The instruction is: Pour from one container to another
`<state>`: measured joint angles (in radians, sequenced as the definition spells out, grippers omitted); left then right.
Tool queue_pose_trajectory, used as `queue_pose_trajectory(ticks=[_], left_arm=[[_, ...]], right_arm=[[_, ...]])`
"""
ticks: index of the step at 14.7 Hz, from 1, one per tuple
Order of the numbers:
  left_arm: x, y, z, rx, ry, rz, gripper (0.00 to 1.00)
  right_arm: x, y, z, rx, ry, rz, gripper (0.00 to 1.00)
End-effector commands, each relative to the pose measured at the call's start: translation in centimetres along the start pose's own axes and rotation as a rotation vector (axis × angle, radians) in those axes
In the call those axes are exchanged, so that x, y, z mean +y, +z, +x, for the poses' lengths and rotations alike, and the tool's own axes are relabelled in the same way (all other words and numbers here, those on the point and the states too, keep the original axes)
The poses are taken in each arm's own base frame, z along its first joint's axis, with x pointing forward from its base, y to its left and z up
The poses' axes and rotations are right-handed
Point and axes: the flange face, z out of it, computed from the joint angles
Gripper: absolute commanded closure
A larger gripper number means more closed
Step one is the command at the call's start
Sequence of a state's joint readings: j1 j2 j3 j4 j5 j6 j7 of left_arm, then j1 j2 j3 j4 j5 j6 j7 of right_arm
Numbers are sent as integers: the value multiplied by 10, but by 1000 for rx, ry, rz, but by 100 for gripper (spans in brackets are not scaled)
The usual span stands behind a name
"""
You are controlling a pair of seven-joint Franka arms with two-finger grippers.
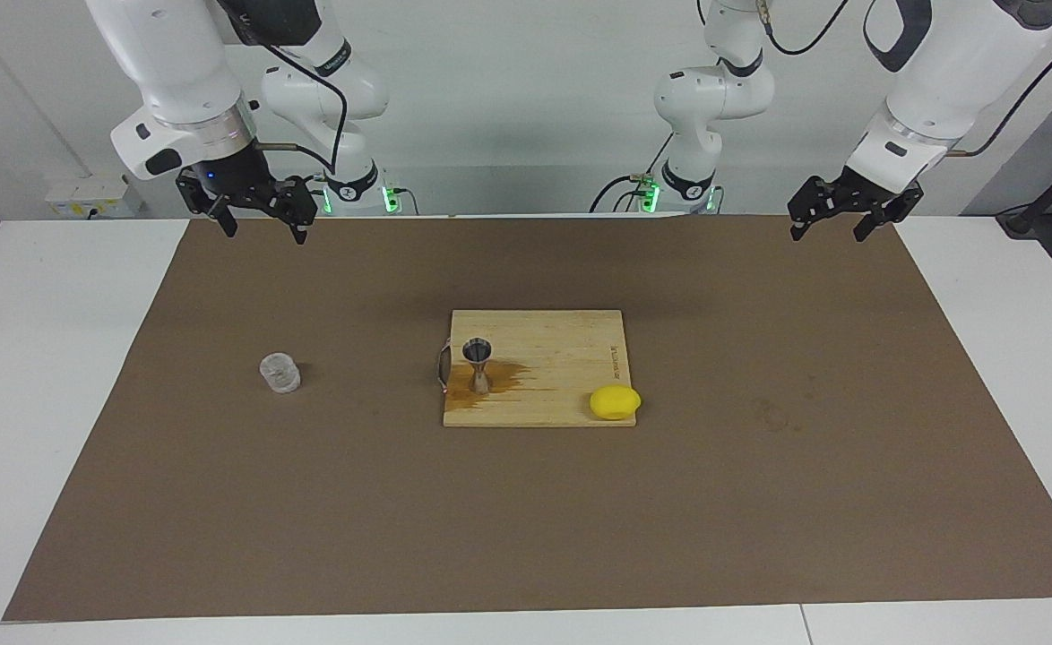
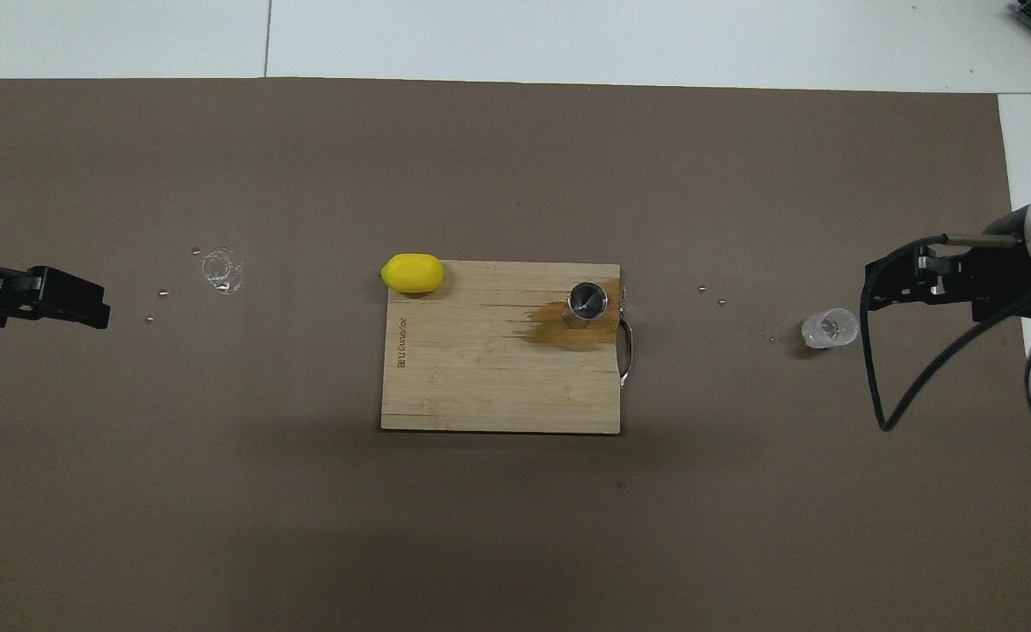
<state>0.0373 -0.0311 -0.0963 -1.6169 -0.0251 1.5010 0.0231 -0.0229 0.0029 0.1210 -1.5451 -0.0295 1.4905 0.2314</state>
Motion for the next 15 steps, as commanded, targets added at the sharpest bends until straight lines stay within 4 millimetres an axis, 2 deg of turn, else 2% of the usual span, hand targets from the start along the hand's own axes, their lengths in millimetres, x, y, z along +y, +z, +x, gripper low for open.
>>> queue_pose_trajectory(ticks=[1,6,11,15], left_arm=[[-3,-1,-7,17,4,18,0],[-3,-1,-7,18,4,18,0],[-3,-6,3,95,5,20,0],[-2,-5,0,78,6,20,0]], right_arm=[[2,2,-1,12,-7,20,0],[1,3,-1,12,-7,20,0],[-1,1,-1,22,-9,23,0],[-2,3,0,21,-6,22,0]])
